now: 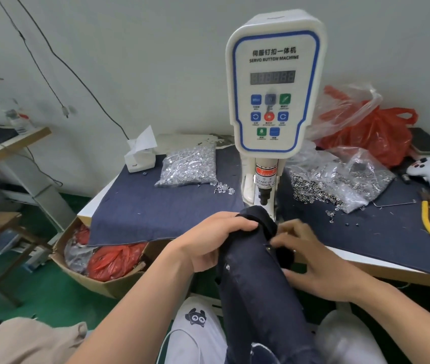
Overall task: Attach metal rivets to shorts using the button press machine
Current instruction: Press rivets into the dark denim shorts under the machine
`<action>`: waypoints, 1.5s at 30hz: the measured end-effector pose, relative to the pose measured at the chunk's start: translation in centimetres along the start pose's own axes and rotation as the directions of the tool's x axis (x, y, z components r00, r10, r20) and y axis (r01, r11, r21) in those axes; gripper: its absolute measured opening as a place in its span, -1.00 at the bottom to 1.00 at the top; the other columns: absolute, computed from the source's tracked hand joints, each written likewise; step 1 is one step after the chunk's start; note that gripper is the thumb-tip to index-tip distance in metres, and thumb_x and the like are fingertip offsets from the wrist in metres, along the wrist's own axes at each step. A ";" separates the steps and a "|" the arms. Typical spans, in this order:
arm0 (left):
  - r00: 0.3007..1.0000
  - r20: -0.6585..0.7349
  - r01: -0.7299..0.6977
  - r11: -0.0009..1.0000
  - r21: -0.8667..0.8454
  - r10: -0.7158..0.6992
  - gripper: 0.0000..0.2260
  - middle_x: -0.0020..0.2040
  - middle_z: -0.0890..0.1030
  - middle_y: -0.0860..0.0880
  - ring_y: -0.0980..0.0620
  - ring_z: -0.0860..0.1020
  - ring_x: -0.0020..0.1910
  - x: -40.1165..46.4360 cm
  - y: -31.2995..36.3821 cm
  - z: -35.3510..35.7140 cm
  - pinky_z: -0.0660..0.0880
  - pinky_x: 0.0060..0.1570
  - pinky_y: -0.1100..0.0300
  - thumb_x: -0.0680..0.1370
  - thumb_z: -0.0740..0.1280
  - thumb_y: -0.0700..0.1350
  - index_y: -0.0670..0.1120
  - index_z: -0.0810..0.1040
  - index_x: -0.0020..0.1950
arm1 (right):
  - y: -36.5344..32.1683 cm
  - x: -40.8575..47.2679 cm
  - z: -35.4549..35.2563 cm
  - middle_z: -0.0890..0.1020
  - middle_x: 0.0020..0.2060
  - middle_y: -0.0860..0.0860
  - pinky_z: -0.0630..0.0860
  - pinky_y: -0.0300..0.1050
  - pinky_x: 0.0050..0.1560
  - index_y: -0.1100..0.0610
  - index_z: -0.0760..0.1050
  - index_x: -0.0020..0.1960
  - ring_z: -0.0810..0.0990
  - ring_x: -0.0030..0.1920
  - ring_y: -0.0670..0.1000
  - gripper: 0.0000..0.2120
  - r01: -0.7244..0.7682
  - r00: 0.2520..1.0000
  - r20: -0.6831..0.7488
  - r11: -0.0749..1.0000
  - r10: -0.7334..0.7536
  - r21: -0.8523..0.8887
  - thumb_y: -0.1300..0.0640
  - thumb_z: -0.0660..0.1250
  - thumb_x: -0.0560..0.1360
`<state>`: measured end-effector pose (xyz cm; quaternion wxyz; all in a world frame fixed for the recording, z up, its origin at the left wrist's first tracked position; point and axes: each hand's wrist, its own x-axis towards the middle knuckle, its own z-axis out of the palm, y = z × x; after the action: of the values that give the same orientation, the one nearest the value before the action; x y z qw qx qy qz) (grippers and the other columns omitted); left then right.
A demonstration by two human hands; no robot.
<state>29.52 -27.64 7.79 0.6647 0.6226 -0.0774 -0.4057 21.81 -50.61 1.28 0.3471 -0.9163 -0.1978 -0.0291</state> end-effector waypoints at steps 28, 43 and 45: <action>0.705 0.104 -0.584 0.491 0.646 0.702 -0.94 0.06 0.63 0.08 0.04 0.61 0.15 -1.3 -4.3 -0.3 0.48 0.14 0.22 0.60 0.32 -0.04 0.08 0.57 0.04 | -5.4 2.4 -0.5 0.65 -0.15 -0.20 0.46 -0.27 -0.04 -0.06 0.52 -0.02 0.59 -0.09 -0.15 -0.91 -0.102 0.982 -0.145 0.987 0.119 0.124 0.01 0.43 0.57; 0.946 0.056 -0.301 0.930 -0.209 0.318 -0.79 -0.09 0.59 -0.24 -0.12 0.59 -0.16 -0.9 -5.2 -1.1 0.57 -0.11 0.10 0.50 0.52 -0.10 -0.18 0.55 -0.07 | -2.7 2.1 -3.1 0.51 0.05 -0.17 0.34 -0.31 0.17 -0.33 0.47 0.02 0.46 0.12 -0.25 -0.89 -0.166 0.947 0.280 0.986 0.156 0.009 -0.24 0.36 0.52; 0.943 0.034 -0.323 0.936 -0.139 0.331 -0.79 -0.12 0.60 -0.18 -0.07 0.59 -0.16 -0.7 -5.3 -1.1 0.55 -0.11 0.14 0.52 0.50 -0.02 -0.13 0.56 -0.09 | -2.8 1.9 -2.4 0.51 0.02 -0.22 0.30 -0.36 0.16 -0.23 0.46 0.01 0.43 0.14 -0.26 -0.88 -0.094 0.970 0.222 0.995 0.101 -0.042 -0.18 0.37 0.54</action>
<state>27.44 -25.78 3.08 0.7600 0.5441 -0.1717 -0.3111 22.70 -49.62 5.24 0.3094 -0.9277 -0.1896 0.0881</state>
